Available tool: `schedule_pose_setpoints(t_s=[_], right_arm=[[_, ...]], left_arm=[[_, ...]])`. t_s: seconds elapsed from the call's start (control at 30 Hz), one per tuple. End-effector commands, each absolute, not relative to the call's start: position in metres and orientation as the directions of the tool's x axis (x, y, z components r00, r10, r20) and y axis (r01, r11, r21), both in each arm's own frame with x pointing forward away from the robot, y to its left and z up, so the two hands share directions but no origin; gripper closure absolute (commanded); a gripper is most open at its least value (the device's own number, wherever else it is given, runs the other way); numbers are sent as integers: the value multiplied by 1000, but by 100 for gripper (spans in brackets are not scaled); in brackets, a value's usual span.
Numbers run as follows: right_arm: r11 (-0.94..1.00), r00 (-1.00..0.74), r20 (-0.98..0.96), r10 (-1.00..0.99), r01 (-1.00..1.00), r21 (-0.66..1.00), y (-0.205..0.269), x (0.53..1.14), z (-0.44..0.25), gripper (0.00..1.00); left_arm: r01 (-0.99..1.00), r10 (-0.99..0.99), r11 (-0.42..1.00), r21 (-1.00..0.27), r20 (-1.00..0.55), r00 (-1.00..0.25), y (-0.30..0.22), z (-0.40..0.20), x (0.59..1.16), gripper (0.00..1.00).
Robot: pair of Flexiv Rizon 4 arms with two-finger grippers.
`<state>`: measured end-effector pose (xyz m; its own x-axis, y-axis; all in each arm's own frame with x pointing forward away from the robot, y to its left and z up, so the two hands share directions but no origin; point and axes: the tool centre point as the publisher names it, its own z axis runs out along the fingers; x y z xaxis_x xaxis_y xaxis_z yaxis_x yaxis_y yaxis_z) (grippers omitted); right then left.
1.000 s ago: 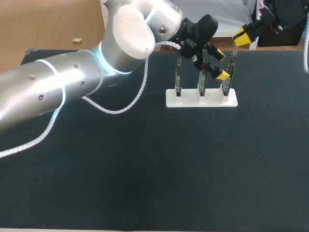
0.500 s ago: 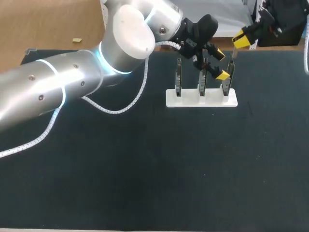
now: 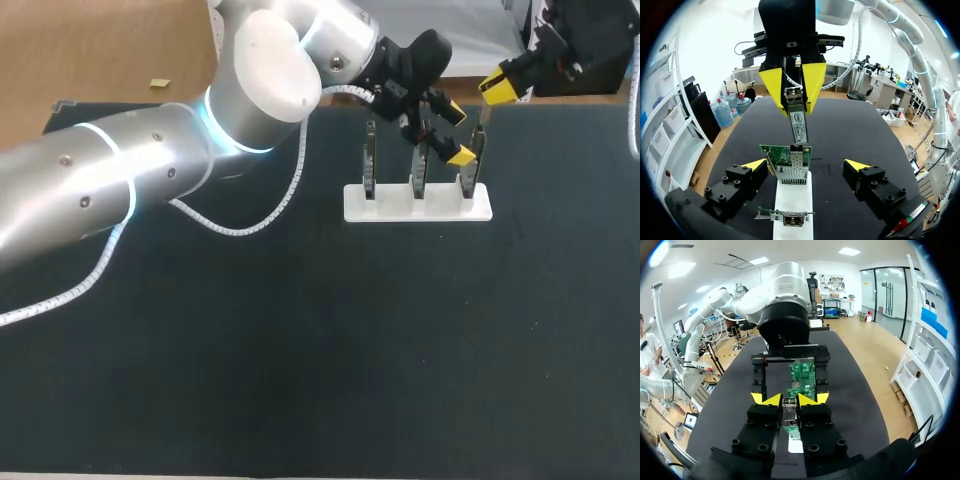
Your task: Pick up the optical module with the left hand, and insert it into the network port with the right hand.
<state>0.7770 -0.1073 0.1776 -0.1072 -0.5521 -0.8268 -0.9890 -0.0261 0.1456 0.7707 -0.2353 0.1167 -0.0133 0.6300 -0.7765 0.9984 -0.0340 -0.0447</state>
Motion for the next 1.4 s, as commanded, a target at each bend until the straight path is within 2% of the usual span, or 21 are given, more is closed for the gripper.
schedule_pose_setpoints(t_s=[0.03, 1.4], right_arm=[[-23, -113, -828, -549, -988, 150, -107, 778, 174, 100], [-13, -93, -817, -569, -992, 122, -108, 784, 172, 100]], left_arm=[[998, 636, -34, -48, -772, -16, -236, 118, 772, 0], [998, 636, -34, -48, -772, -16, -236, 118, 772, 0]])
